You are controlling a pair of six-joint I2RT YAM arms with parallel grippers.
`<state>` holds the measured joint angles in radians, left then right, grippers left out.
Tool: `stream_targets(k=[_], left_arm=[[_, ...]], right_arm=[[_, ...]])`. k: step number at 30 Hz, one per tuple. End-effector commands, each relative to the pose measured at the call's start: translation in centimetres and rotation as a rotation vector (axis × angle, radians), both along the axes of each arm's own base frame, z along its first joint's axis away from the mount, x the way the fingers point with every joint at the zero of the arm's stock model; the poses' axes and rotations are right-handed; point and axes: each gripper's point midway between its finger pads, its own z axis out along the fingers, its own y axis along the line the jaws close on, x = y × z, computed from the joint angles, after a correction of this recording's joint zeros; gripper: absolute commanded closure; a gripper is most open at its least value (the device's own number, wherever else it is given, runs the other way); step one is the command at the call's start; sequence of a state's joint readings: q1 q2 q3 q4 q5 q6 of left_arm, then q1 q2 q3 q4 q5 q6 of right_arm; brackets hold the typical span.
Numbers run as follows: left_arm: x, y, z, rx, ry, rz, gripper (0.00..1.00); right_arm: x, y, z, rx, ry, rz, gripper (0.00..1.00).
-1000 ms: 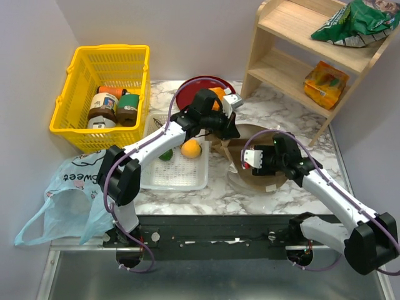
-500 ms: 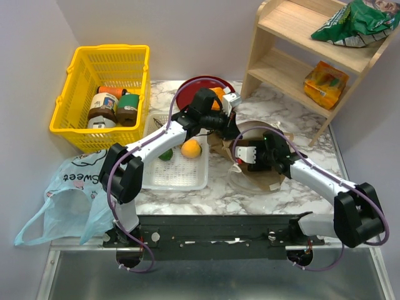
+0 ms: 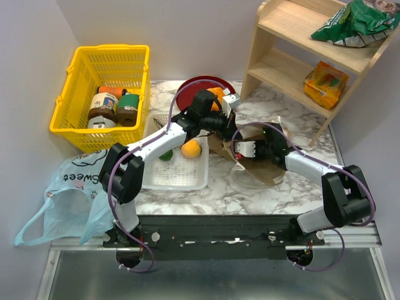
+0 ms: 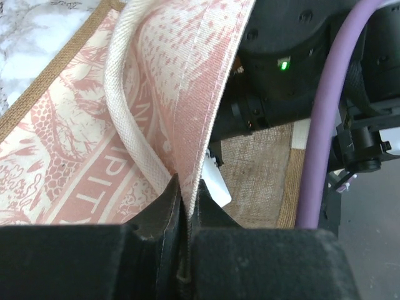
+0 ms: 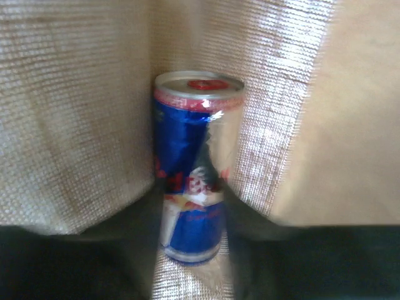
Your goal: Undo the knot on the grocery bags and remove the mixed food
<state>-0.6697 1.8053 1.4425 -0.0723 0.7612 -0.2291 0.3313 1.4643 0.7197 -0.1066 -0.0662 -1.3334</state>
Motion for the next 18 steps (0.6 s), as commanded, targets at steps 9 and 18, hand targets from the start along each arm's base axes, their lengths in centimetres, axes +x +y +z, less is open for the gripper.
stream_targets(k=[9,18], left_arm=[[-1.8,0.4,2.6,-0.071,-0.024,-0.094,1.00],[-1.5,-0.3,6.6,-0.180,-0.041,-0.140,1.00]], right_arm=[[-2.3,-0.2,4.4,0.081,-0.045,-0.019,0.94],[-10.0,0.8,6.7,0.173,0.162,0.022,0.89]])
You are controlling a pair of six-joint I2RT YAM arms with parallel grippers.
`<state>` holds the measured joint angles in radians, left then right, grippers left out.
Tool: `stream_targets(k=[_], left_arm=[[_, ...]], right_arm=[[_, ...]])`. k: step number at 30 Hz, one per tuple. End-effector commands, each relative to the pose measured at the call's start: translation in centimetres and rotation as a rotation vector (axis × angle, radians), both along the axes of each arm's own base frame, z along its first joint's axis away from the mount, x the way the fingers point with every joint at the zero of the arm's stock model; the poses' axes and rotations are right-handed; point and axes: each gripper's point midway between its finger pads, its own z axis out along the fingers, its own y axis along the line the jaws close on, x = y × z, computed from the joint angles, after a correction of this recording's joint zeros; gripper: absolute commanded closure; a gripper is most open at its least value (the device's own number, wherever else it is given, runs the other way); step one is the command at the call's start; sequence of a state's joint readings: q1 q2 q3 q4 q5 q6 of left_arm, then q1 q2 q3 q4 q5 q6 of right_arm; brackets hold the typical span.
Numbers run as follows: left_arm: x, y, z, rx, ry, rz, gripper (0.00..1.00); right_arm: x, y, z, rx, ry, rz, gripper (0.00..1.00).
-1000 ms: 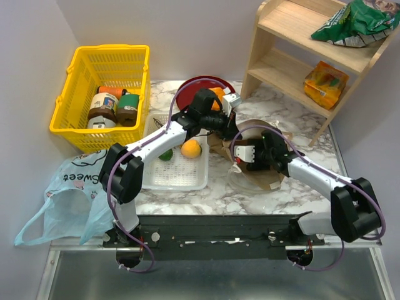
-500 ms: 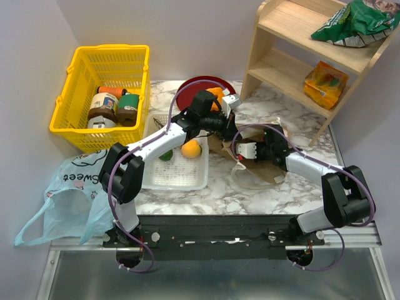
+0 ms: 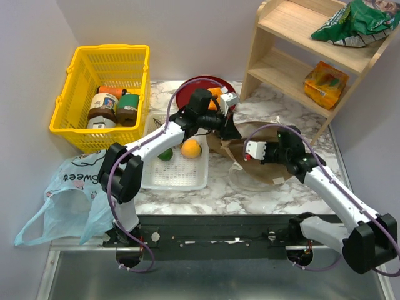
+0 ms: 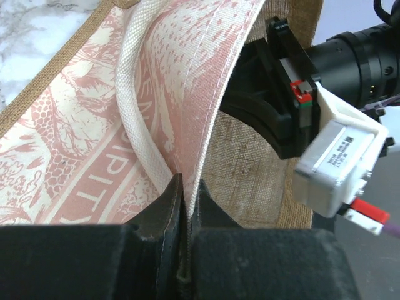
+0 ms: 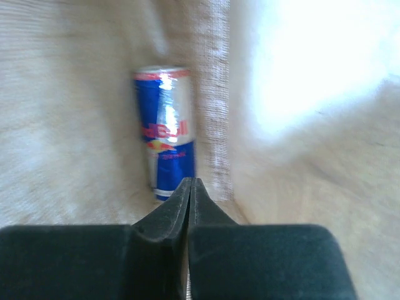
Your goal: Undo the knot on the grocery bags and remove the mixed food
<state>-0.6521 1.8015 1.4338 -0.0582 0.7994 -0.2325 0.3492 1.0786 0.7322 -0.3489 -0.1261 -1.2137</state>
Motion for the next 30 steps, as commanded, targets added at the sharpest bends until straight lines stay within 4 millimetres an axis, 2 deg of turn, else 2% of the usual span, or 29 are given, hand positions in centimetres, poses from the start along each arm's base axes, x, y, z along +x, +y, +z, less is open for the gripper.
stream_targets(k=[1,2,3,4,5,6,7,8,9,11,12,14,15,16,17,18,19,24,28,30], left_arm=[[-2.6,-0.6,8.3,-0.200,-0.076,-0.165,1.00],[-3.5,-0.6,10.6,-0.239,-0.152,-0.224,1.00],[-4.2,-0.5,10.9,-0.218,-0.178,-0.234,1.00],[-4.8,-0.4,11.6,-0.206,-0.254,-0.241,1.00],[-3.7,-0.5,10.2,-0.158,-0.335,-0.197,1.00],[-3.6,-0.4,8.2,-0.110,-0.323,-0.188,1.00],[-3.3,-0.8,5.4,-0.055,-0.309,-0.195,1.00],[-3.0,-0.8,3.6,-0.009,-0.301,-0.199,1.00],[-2.5,-0.6,1.6,0.052,-0.260,-0.166,1.00],[-2.8,-0.5,-1.0,0.091,-0.227,-0.147,1.00],[-2.1,-0.6,-1.0,0.089,-0.236,-0.099,1.00],[-2.1,-0.7,-1.3,0.086,-0.209,-0.077,1.00],[-2.1,-0.8,-1.2,0.085,-0.174,-0.065,1.00],[-1.9,-0.9,-1.6,0.092,-0.160,-0.063,1.00],[-1.7,-1.2,-1.3,0.086,-0.158,-0.062,1.00],[-1.6,-1.2,-1.3,0.082,-0.147,-0.057,1.00],[-1.5,-1.4,-1.4,0.076,-0.111,-0.047,1.00],[-0.5,-1.7,-0.3,0.013,-0.031,-0.019,1.00],[0.0,-1.0,0.5,-0.017,-0.009,-0.006,1.00],[0.1,-0.7,0.6,-0.025,-0.001,-0.019,0.96]], right_arm=[[-6.9,1.1,-2.0,0.009,0.274,0.095,0.88],[-8.4,1.0,-2.8,0.016,0.307,0.085,0.87],[-9.7,0.5,-2.8,0.002,0.286,0.085,0.83],[-10.9,0.8,-3.3,-0.020,0.265,0.125,0.79],[-12.6,-0.1,-6.6,-0.078,0.295,0.151,0.77],[-12.2,-0.2,-6.4,-0.073,0.204,0.167,0.73],[-12.3,-0.4,-7.2,-0.093,0.181,0.186,0.72],[-12.3,-0.6,-8.9,-0.133,0.153,0.224,0.70],[-12.1,-0.7,-9.2,-0.146,0.135,0.232,0.70],[-11.5,-0.4,-9.8,-0.139,0.140,0.219,0.69],[-10.7,0.2,-8.7,-0.106,0.133,0.196,0.69],[-10.1,1.1,-8.8,-0.045,0.238,0.113,0.69],[-9.4,1.6,-8.1,-0.016,0.257,0.077,0.69],[-7.9,2.3,-6.5,0.018,0.248,0.035,0.68],[-6.8,3.0,-6.3,0.077,0.250,-0.029,0.65],[-6.0,3.2,-5.9,0.098,0.228,-0.056,0.56],[-5.4,3.5,-5.2,0.118,0.208,-0.065,0.53],[-5.0,2.5,-6.7,0.088,0.245,-0.166,0.46],[-4.7,0.3,-8.1,0.002,0.225,-0.251,0.42],[-4.3,-0.1,-8.2,0.001,0.213,-0.270,0.40]])
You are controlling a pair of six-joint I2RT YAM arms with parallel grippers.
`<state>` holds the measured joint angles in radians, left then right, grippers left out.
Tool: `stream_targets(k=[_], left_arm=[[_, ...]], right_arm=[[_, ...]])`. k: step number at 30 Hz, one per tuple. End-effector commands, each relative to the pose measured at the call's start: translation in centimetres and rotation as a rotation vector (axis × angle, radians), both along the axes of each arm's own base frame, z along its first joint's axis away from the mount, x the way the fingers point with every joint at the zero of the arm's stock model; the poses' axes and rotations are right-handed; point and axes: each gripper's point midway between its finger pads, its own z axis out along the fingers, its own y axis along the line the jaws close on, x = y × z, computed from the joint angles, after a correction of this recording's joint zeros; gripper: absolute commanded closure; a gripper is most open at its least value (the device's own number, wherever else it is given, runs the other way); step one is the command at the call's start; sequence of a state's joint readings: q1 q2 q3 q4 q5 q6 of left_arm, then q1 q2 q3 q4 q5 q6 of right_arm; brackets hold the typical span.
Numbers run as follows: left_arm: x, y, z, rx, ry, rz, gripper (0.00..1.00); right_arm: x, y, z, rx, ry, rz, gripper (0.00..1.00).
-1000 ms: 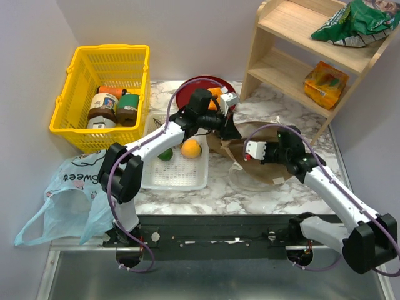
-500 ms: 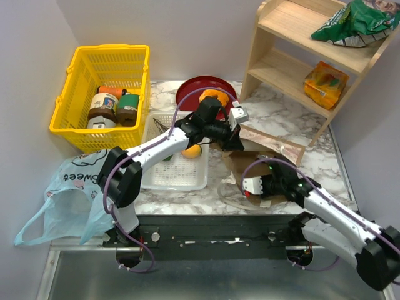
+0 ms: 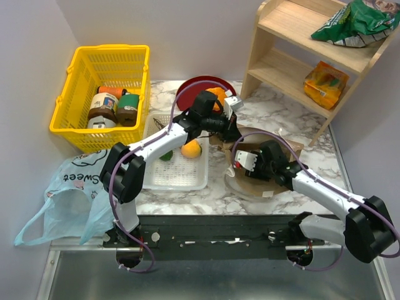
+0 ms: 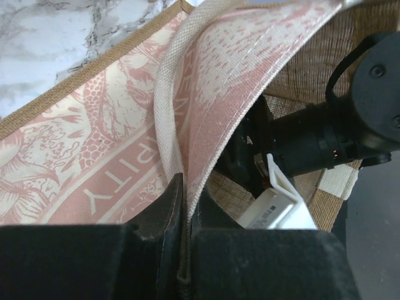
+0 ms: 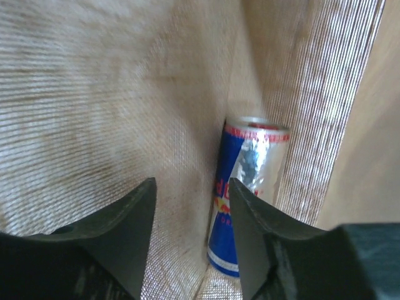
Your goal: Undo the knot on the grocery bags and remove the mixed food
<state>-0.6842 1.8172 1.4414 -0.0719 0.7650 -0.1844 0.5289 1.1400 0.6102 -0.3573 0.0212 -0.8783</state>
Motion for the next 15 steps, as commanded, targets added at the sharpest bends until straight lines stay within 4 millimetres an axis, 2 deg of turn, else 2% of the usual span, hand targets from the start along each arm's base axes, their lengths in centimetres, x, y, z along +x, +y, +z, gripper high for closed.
stream_targets(k=[1,2,5,10,14,15], left_arm=[[0.5,0.3,1.5,-0.056,0.040,-0.011,0.93],[0.7,0.4,1.5,-0.057,0.043,-0.011,0.79],[1.0,0.7,0.8,-0.031,0.081,0.000,0.52],[1.0,1.0,-0.3,-0.019,0.116,0.005,0.44],[1.7,1.2,-1.2,-0.006,0.148,0.019,0.34],[1.9,1.3,-1.6,-0.002,0.162,0.025,0.34]], right_arm=[[0.9,-2.2,-0.8,-0.043,-0.019,-0.122,0.40],[1.0,-2.5,-1.0,-0.044,-0.007,-0.144,0.40],[2.1,-3.7,-0.6,-0.043,0.008,-0.194,0.40],[4.4,-4.5,0.3,-0.027,0.005,-0.213,0.39],[5.6,-4.1,0.1,-0.035,0.023,-0.164,0.36],[5.7,-4.2,-0.5,-0.047,0.043,-0.157,0.34]])
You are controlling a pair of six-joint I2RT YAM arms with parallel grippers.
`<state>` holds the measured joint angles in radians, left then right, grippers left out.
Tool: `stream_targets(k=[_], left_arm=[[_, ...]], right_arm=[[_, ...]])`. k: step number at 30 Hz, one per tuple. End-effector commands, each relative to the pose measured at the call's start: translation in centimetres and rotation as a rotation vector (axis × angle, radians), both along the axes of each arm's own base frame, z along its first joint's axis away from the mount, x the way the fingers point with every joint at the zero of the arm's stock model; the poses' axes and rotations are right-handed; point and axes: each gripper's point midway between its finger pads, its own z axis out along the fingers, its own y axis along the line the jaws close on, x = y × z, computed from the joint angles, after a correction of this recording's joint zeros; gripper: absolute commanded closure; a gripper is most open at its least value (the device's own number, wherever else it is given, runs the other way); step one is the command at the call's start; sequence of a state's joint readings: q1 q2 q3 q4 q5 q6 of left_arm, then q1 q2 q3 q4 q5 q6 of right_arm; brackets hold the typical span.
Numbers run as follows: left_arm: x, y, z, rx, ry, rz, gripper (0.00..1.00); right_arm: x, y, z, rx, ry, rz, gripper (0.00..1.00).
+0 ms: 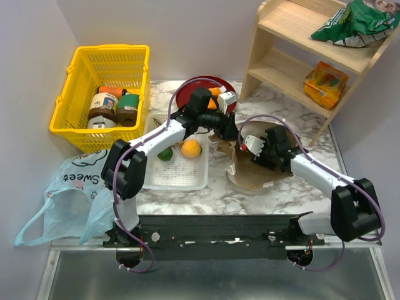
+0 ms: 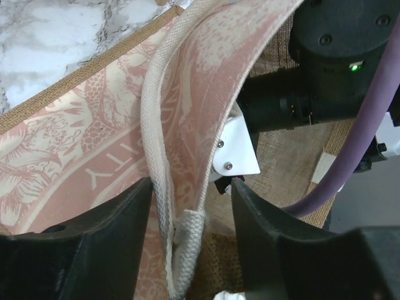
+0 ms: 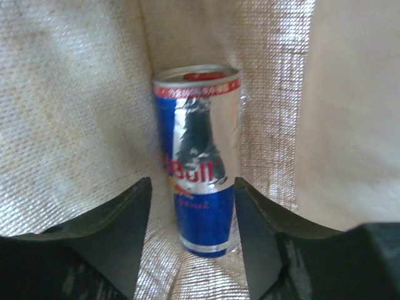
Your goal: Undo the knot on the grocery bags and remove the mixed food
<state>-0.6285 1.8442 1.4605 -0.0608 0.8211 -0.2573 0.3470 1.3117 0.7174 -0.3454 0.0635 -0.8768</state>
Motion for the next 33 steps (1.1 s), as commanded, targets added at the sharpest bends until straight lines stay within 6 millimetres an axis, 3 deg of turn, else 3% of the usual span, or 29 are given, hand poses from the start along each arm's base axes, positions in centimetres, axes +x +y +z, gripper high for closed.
stream_targets(k=[1,5,9,16,19,20,21,22,24,27,28,30,31,33], left_arm=[[1.0,0.5,-2.3,0.024,0.104,0.012,0.34],[2.9,2.2,-3.4,0.004,0.205,0.095,0.25],[4.6,3.8,-2.7,-0.059,0.303,0.188,0.22],[4.3,3.9,-2.3,-0.109,0.326,0.167,0.20],[4.3,3.9,-2.2,-0.113,0.321,0.165,0.21],[4.1,3.9,-2.1,-0.113,0.317,0.161,0.21],[4.0,4.0,-1.9,-0.115,0.311,0.158,0.21],[3.8,4.1,-1.4,-0.120,0.296,0.153,0.21],[3.6,4.3,-0.9,-0.120,0.271,0.151,0.22],[3.5,4.6,0.6,-0.132,0.222,0.144,0.22],[3.4,4.8,1.5,-0.145,0.199,0.139,0.22],[3.7,5.4,2.6,-0.160,0.152,0.140,0.21],[3.6,5.7,3.5,-0.169,0.122,0.134,0.21],[3.6,6.2,4.7,-0.169,0.100,0.123,0.21]], right_arm=[[1.6,0.4,-0.4,0.005,0.024,0.052,0.33],[1.4,-0.3,-2.6,0.007,0.112,0.070,0.30],[1.4,-1.7,-4.4,0.013,0.196,0.075,0.30],[2.3,-2.6,-5.9,-0.012,0.232,0.115,0.39],[3.3,-2.2,-5.9,0.016,0.219,0.101,0.34],[3.7,-2.1,-5.7,0.014,0.222,0.101,0.39],[3.8,-2.0,-5.8,0.014,0.229,0.109,0.59],[4.0,-2.2,-5.6,0.004,0.221,0.113,0.67],[4.5,-2.0,-4.0,0.005,0.175,0.127,0.78],[4.8,-1.4,-1.2,0.066,0.106,0.095,0.82],[4.9,-0.6,1.3,0.117,0.047,0.103,0.82],[3.9,0.5,3.9,0.194,0.024,0.102,0.83],[3.5,1.5,7.0,0.252,-0.039,0.136,0.83],[1.8,2.4,9.0,0.316,-0.037,0.155,0.83]])
